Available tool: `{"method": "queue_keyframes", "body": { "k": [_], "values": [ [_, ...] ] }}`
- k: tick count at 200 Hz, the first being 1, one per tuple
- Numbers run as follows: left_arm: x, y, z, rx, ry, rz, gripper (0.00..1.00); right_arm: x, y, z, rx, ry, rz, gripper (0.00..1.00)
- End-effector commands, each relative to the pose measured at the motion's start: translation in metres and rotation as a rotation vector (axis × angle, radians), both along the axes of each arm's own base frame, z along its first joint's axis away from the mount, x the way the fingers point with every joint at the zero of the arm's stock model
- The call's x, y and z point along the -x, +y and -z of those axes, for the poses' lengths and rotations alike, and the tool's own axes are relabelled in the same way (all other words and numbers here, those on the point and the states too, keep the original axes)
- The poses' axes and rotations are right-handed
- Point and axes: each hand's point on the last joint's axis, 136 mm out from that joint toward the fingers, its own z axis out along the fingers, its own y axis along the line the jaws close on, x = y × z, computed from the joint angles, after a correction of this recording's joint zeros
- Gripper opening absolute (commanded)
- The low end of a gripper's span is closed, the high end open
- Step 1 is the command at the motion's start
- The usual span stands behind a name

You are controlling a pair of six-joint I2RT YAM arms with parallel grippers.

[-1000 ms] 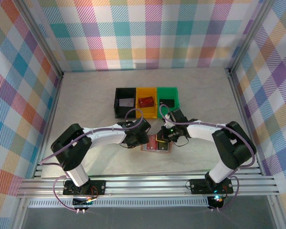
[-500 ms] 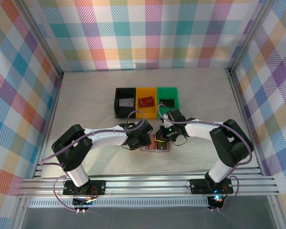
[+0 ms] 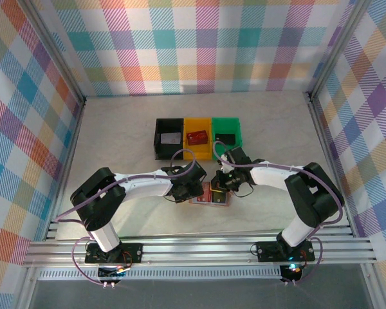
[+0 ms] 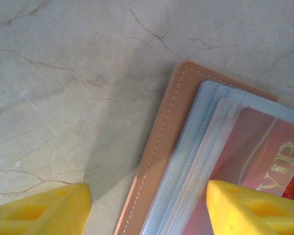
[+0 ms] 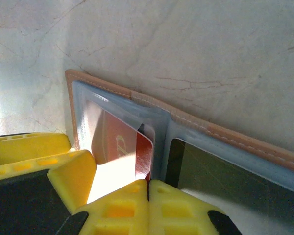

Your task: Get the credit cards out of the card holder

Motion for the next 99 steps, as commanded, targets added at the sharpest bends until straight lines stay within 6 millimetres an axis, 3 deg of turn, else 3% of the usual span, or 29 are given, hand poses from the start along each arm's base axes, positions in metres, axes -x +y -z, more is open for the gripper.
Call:
{"method": "queue_keyframes", "body": {
  "k": [1, 93, 99],
  "values": [
    [0.0267, 0.0053, 0.0447, -0.032, 0.123, 0.004, 0.64, 0.0012, -0.0040, -0.0066, 0.011, -0.020, -0.013, 0.00],
    [0.0306, 0.0058, 0.0533, -0.019, 0.142, -0.015, 0.60, 0.0006, -0.0035, -0.0160, -0.044, -0.034, -0.004, 0.00],
    [0.0308, 0.0061, 0.0538, -0.020, 0.142, -0.015, 0.60, 0.0006, -0.0022, -0.0161, -0.054, -0.029, 0.001, 0.05]
  ]
}}
